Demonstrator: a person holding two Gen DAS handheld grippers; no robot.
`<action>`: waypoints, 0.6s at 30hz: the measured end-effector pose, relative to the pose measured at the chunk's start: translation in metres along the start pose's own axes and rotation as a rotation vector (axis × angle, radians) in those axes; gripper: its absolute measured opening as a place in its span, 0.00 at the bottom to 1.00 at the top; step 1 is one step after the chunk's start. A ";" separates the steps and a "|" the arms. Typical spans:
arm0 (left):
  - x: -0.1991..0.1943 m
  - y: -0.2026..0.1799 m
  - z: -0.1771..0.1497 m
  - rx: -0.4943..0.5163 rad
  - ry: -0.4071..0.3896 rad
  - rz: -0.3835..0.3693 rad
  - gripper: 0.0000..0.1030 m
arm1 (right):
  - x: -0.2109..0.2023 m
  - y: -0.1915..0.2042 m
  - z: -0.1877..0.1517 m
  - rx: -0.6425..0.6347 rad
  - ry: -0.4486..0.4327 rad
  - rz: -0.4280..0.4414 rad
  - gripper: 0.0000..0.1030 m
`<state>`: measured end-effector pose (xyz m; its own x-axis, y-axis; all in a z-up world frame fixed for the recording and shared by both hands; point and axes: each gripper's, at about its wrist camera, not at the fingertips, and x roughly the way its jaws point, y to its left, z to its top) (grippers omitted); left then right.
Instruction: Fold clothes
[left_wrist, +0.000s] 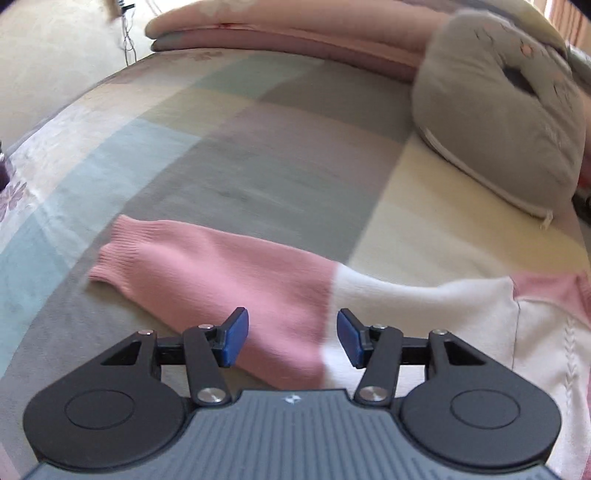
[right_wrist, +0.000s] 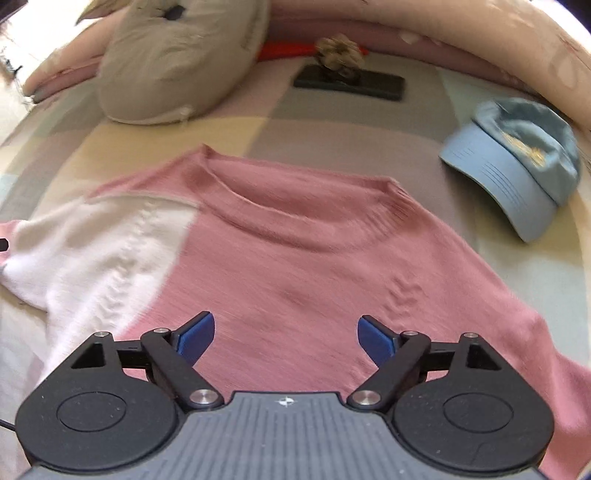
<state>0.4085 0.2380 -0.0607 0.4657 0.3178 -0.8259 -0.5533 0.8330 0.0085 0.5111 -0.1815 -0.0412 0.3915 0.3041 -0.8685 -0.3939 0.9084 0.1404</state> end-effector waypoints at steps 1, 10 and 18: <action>0.000 0.007 0.000 -0.003 -0.005 -0.001 0.53 | -0.001 0.005 0.003 -0.012 -0.003 0.007 0.87; 0.014 0.084 -0.005 -0.319 -0.014 0.115 0.50 | 0.003 0.075 0.039 -0.207 -0.045 0.094 0.87; 0.009 0.099 0.008 -0.303 -0.095 0.093 0.50 | 0.015 0.124 0.061 -0.288 -0.020 0.211 0.86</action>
<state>0.3634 0.3269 -0.0633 0.4580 0.4392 -0.7729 -0.7701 0.6303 -0.0982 0.5191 -0.0469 -0.0077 0.2914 0.4848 -0.8246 -0.6854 0.7072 0.1736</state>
